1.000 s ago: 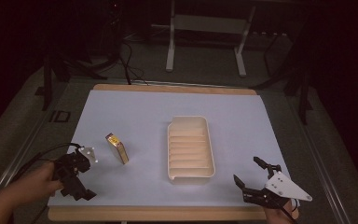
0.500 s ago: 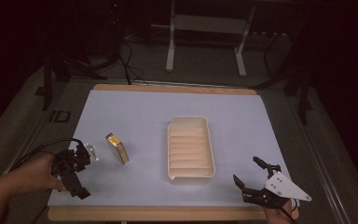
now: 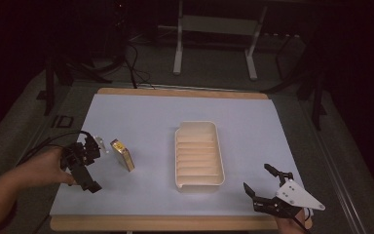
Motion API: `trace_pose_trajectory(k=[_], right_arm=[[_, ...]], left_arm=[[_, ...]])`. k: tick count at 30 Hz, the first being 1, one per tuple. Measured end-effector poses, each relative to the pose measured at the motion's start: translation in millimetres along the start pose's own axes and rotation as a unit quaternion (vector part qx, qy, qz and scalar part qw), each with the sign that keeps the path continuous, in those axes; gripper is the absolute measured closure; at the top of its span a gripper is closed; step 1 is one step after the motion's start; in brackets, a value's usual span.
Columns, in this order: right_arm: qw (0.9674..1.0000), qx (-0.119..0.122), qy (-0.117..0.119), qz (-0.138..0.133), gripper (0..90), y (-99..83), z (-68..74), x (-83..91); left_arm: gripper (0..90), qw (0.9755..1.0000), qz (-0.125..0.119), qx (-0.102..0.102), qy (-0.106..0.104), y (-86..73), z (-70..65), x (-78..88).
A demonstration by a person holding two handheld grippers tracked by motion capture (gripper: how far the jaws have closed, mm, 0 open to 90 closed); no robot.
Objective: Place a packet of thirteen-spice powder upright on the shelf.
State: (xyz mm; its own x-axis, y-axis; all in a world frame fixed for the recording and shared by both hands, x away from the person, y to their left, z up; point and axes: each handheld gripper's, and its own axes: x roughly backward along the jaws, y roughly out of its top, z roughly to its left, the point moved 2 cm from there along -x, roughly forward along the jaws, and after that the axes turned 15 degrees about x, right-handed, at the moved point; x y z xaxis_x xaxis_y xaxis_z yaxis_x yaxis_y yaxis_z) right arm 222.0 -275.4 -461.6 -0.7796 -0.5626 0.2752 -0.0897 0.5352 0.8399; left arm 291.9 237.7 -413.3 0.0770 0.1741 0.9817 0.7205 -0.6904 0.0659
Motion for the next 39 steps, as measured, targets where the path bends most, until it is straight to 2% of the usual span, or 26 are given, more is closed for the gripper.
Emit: trace_pose_trajectory(k=[5,10,13,16,23,31,35,36,39], right_arm=[[1.0,-0.001,0.001,-0.001,14.1,-0.2,-0.3,0.4],[1.0,0.001,0.002,0.0,14.1,0.0,0.2,0.0],[1.0,0.001,0.002,0.0,14.0,0.0,0.3,0.0],[1.0,0.001,0.002,0.001,14.1,-0.2,0.5,-0.4],[1.0,0.002,0.005,0.001,14.1,-0.3,0.7,-0.4],[1.0,0.004,0.009,-0.001,14.1,-0.1,1.3,-0.7],[0.9999,0.004,0.011,-0.002,14.1,0.0,1.6,-1.0],[0.9999,0.003,0.011,-0.002,14.2,-0.1,1.6,-1.0],[0.9999,0.003,0.012,-0.002,14.2,-0.2,1.3,-0.8]], left_arm=[[0.4,0.9999,0.004,0.01,0.002,4.8,3.0,4.1],[0.4,0.9996,-0.009,0.021,0.015,11.7,7.6,10.9],[0.3,0.9997,-0.013,0.012,0.017,16.1,6.4,12.6],[0.4,0.9996,-0.011,-0.006,0.025,21.4,5.1,13.9],[0.4,0.9985,-0.022,-0.031,0.04,36.6,11.2,17.6],[0.4,0.9958,-0.038,-0.057,0.061,53.0,25.0,19.1],[0.4,0.9945,-0.034,-0.072,0.068,61.3,30.7,16.2],[1.5,0.9933,-0.035,-0.082,0.073,63.5,31.0,15.7],[3.5,0.9919,-0.038,-0.095,0.075,69.9,31.0,14.2]])
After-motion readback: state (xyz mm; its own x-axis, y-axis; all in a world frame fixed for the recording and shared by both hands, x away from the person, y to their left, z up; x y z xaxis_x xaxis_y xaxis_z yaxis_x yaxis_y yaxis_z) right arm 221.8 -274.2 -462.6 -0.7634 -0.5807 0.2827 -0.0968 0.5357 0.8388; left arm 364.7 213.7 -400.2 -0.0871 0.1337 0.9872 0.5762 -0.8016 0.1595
